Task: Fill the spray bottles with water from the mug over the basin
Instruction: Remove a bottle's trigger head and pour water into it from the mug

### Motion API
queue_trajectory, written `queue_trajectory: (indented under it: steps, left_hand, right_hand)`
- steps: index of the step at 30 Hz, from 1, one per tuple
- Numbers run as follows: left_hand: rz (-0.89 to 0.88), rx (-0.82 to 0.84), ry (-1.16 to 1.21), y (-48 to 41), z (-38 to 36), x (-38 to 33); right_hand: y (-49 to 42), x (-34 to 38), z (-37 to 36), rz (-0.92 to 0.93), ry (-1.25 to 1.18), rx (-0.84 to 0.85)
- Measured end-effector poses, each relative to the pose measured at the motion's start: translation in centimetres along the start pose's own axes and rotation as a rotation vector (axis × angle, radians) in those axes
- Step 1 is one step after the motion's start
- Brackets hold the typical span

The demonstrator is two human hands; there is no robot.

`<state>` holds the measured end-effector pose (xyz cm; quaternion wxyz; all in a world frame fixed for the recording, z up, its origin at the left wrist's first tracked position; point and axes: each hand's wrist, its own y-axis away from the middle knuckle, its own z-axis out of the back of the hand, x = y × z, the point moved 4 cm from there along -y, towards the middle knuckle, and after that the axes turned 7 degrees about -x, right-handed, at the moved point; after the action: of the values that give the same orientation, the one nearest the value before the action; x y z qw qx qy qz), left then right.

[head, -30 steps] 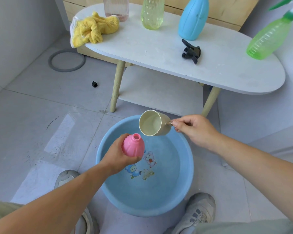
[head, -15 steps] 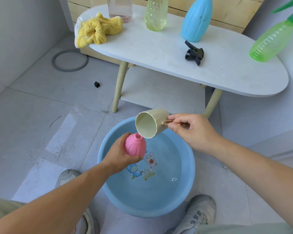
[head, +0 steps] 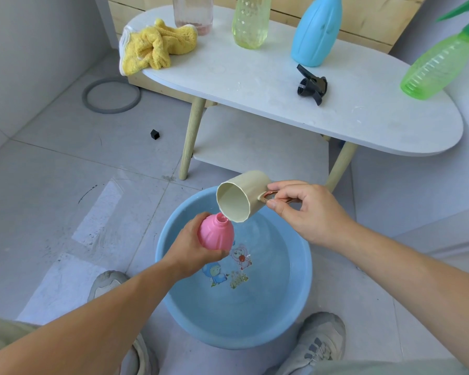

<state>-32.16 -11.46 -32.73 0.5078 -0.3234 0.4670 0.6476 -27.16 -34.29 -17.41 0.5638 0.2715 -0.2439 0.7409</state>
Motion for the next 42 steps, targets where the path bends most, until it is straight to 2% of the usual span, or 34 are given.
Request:
queue_trajectory:
  steps: [20, 22, 27, 33, 42]
  left_hand:
    - [0.009, 0.001, -0.021, 0.0, 0.0, 0.1]
    - [0.009, 0.002, -0.023, 0.1, 0.0, 0.0]
    - [0.003, 0.000, -0.002, 0.2, 0.1, -0.1]
    - [0.003, -0.009, 0.002, 0.3, 0.2, -0.2]
    - [0.001, -0.004, 0.010, 0.3, 0.0, -0.5]
  right_hand:
    - [-0.1, 0.9, 0.1, 0.088, 0.072, -0.001]
    - [-0.1, 0.5, -0.1, 0.051, 0.053, 0.005]
    - [-0.4, -1.5, -0.7, -0.230, -0.169, -0.044]
    - [0.0, -5.8, -2.0, -0.294, 0.017, -0.032]
    - [0.5, -7.4, -2.2, -0.045, 0.396, 0.054]
